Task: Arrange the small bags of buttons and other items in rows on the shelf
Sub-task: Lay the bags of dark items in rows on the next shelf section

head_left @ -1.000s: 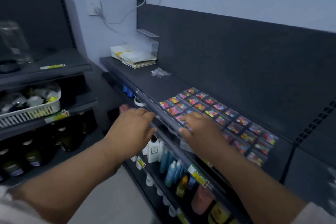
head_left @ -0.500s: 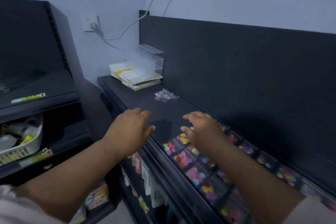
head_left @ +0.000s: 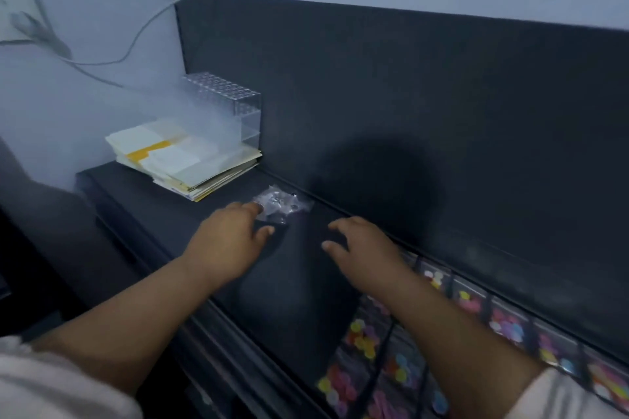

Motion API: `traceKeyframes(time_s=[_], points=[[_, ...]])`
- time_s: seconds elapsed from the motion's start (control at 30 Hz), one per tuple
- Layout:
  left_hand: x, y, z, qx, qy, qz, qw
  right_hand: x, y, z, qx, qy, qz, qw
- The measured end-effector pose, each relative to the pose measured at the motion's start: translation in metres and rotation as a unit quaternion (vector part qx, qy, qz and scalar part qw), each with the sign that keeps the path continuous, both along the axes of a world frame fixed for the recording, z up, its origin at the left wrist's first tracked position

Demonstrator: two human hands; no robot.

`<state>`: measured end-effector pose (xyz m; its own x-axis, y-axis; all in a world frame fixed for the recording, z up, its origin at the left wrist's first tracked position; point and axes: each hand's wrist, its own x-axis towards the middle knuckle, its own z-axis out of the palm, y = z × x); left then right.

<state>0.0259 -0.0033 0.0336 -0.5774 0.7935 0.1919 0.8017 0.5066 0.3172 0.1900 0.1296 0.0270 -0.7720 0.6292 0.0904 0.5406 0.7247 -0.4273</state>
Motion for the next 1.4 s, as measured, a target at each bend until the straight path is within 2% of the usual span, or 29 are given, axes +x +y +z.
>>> traceKeyframes(time_s=[0.33,0.47,0.63,0.8,0.87,0.97,1.1,1.17,1.27,1.33,1.4], points=[[-0.110,0.077,-0.037,-0.023,-0.058,-0.067,0.996,-0.100,0.039,-0.032,-0.090,-0.036,-0.161,0.982],[-0.126,0.095,-0.056,-0.029,-0.081,-0.078,0.993,-0.123,0.052,-0.048,-0.137,-0.027,-0.227,0.964],[-0.136,0.108,-0.071,-0.026,-0.082,-0.093,0.992,-0.147,0.069,-0.056,-0.132,-0.042,-0.270,0.953],[-0.145,0.113,-0.074,0.000,-0.142,-0.100,0.985,-0.159,0.076,-0.059,-0.156,-0.033,-0.291,0.943],[-0.147,0.113,-0.076,0.019,-0.162,-0.095,0.982,-0.160,0.077,-0.062,-0.169,0.001,-0.306,0.937],[-0.148,0.113,-0.077,0.036,-0.177,-0.094,0.979,-0.160,0.074,-0.062,-0.220,0.100,-0.297,0.924],[-0.145,0.112,-0.072,0.077,-0.224,-0.099,0.967,-0.153,0.067,-0.055,-0.298,0.217,-0.290,0.883],[-0.141,0.113,-0.065,0.110,-0.288,-0.095,0.947,-0.148,0.063,-0.049,-0.360,0.252,-0.295,0.848],[-0.131,0.115,-0.052,0.167,-0.409,-0.069,0.894,-0.141,0.058,-0.042,-0.432,0.282,-0.311,0.798],[-0.122,0.118,-0.044,0.194,-0.491,-0.046,0.848,-0.134,0.056,-0.038,-0.462,0.304,-0.324,0.767],[-0.112,0.122,-0.039,0.192,-0.588,-0.024,0.785,-0.125,0.053,-0.034,-0.495,0.331,-0.322,0.736]])
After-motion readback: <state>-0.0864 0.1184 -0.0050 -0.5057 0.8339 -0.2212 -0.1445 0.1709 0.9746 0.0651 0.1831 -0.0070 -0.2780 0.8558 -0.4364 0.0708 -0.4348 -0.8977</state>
